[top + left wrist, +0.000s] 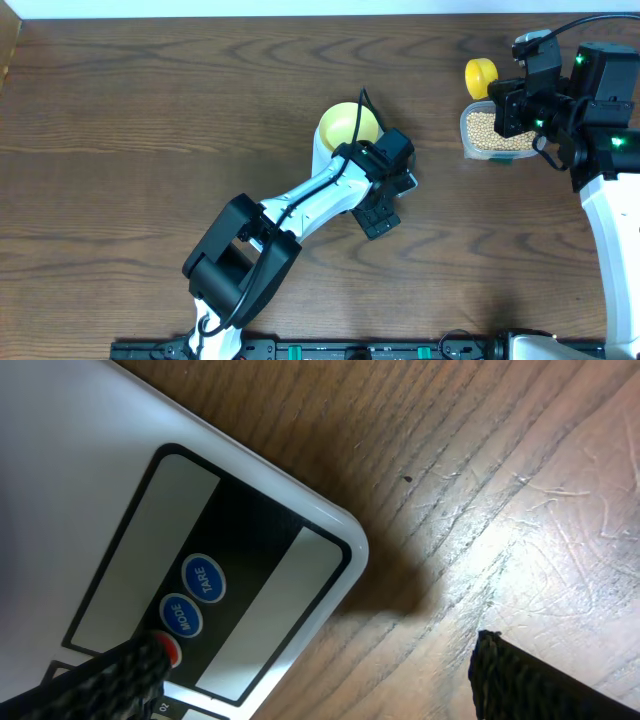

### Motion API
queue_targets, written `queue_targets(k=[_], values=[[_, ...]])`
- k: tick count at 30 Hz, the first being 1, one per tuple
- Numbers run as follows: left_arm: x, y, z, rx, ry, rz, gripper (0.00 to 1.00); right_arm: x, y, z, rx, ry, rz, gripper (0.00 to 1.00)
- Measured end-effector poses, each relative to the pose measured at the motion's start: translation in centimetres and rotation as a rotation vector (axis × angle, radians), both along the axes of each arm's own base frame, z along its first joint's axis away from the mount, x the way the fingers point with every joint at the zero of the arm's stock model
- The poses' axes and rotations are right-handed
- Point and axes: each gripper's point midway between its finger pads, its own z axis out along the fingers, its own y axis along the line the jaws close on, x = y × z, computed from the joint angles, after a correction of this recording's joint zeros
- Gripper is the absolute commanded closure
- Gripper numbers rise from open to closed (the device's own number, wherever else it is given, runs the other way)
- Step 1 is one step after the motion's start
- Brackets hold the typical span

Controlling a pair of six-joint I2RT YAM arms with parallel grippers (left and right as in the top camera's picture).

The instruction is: Scoop item into bowl and weigh 50g on scale

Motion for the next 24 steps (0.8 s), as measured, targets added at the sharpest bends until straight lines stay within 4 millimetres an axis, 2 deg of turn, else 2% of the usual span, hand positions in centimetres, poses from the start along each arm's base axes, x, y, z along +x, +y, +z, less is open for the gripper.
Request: queue_targets(k=[24], values=[[-0.07,0.02,-0.14,0.002,0.004,-0.009,0.02,-0.04,0.0,-0.05,0.0,0.003,0.0,0.99]])
